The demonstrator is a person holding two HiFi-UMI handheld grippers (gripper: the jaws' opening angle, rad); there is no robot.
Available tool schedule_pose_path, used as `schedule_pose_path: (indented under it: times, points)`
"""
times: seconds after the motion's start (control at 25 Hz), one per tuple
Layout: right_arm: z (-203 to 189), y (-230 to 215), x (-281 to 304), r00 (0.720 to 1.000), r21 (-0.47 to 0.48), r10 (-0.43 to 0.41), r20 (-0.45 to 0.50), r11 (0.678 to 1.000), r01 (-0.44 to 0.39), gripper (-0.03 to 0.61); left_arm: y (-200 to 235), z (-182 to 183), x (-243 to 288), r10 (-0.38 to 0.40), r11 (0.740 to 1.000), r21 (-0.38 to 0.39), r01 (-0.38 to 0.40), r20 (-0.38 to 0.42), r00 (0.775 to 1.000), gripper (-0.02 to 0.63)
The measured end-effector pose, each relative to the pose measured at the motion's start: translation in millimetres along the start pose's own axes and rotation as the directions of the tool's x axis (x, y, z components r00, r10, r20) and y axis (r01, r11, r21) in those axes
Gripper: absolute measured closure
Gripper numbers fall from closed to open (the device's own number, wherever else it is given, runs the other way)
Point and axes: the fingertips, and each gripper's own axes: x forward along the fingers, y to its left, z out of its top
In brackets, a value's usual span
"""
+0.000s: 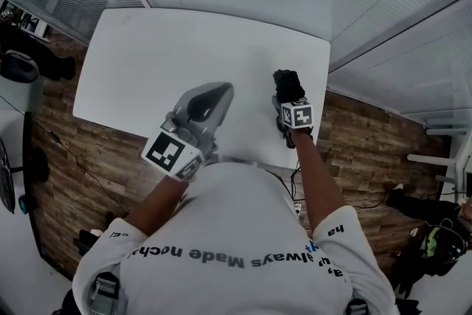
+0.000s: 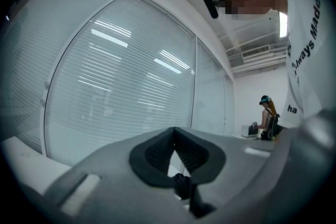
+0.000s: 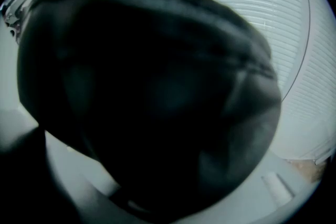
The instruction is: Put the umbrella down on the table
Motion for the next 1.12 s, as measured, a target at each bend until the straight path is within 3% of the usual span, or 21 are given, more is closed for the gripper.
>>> schedule_pose_path:
  times: [0.6, 1.12]
  points:
    - [-41.4, -13.6, 29.2, 0.975, 0.045, -0.021, -0.22, 0.999, 0.031, 0.337, 2.7, 1.2, -5.3, 0.022, 1.0, -0.002, -0.022, -0.001, 1.0, 0.611]
    - [-53.6, -18.9, 43.5, 0.952, 0.089, 0.0, -0.305, 0.996, 0.028, 0.33, 3.9, -1.3, -9.1, 0.037, 0.999, -0.005, -0.037, -0.01, 0.999, 0.611]
